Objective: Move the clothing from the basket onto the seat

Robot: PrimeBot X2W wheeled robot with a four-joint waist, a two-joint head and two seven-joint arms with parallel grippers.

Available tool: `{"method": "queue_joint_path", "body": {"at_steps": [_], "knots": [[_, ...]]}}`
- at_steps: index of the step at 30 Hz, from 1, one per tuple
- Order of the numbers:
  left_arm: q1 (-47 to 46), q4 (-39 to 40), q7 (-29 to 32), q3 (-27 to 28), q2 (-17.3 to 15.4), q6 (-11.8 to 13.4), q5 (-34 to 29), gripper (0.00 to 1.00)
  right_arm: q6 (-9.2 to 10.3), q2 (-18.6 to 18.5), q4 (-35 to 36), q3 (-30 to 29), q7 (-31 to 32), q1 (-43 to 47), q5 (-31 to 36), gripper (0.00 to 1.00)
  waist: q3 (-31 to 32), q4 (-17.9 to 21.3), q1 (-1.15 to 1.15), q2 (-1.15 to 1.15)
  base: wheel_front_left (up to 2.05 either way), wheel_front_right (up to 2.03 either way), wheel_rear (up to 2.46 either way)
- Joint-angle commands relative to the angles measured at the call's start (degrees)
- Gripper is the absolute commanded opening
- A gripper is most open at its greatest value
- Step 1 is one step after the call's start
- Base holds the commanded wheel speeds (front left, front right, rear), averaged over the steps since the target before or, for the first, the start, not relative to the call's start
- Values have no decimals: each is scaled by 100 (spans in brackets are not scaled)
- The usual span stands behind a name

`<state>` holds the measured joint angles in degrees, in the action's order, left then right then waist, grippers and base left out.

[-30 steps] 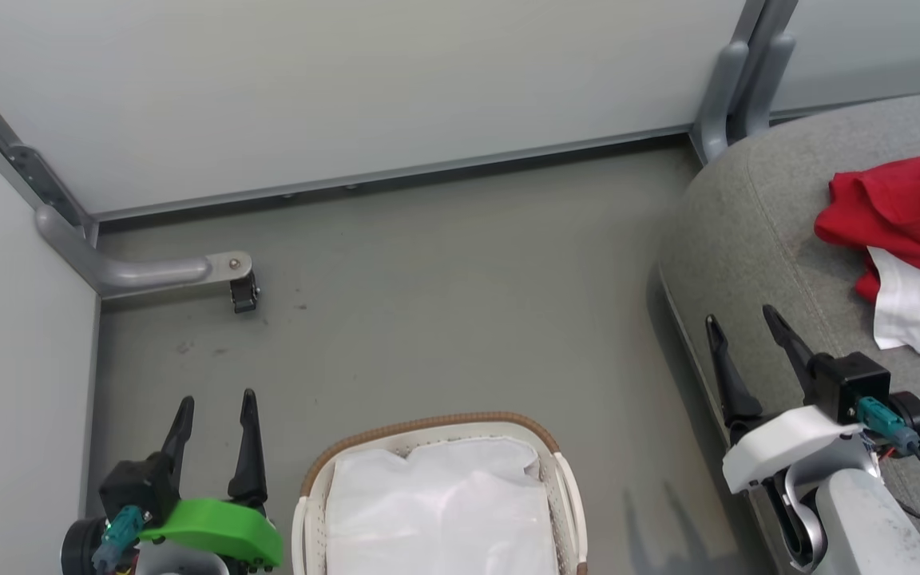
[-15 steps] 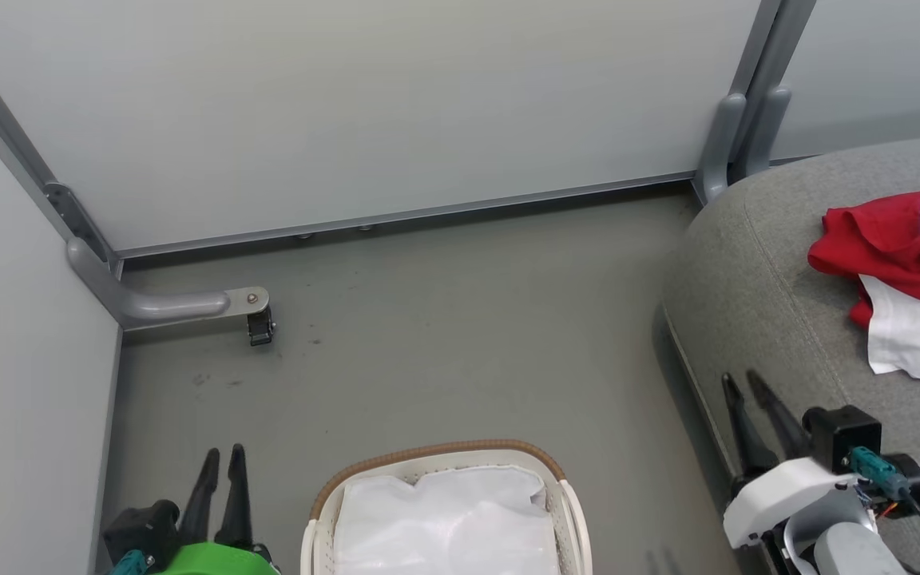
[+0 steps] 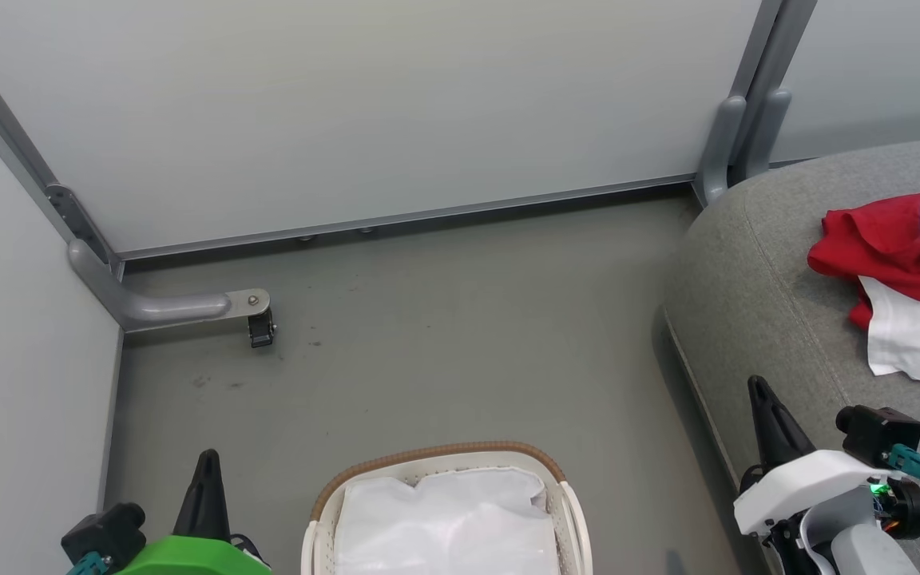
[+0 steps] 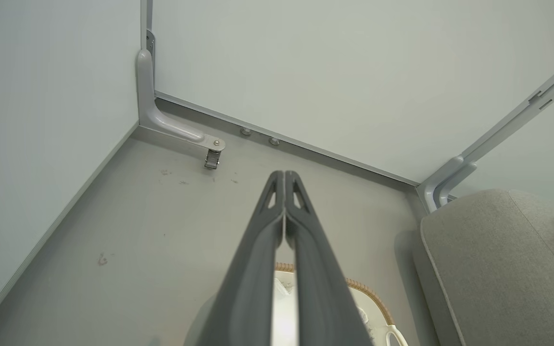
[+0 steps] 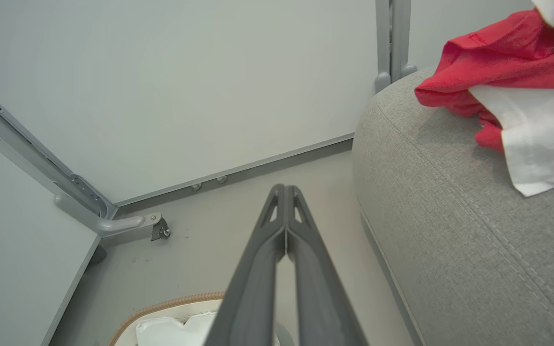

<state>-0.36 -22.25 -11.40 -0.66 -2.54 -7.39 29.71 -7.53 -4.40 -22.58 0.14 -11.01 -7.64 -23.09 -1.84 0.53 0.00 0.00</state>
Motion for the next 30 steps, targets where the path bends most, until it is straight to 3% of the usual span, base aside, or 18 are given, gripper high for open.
{"method": "queue_joint_path", "body": {"at_steps": [1, 30], "knots": [[-129, 127, 61, 45, -17, -2, 258, 0, 1, -24, 131, -46, 54, -40, -272, 0, 2, -1, 0, 0, 0, 0, 0], [-328, 393, 704, 303, -28, -6, 2473, 0, 3, 39, 420, -272, 676, 39, -2735, 0, 45, -14, 0, 0, 0, 0, 0]]}}
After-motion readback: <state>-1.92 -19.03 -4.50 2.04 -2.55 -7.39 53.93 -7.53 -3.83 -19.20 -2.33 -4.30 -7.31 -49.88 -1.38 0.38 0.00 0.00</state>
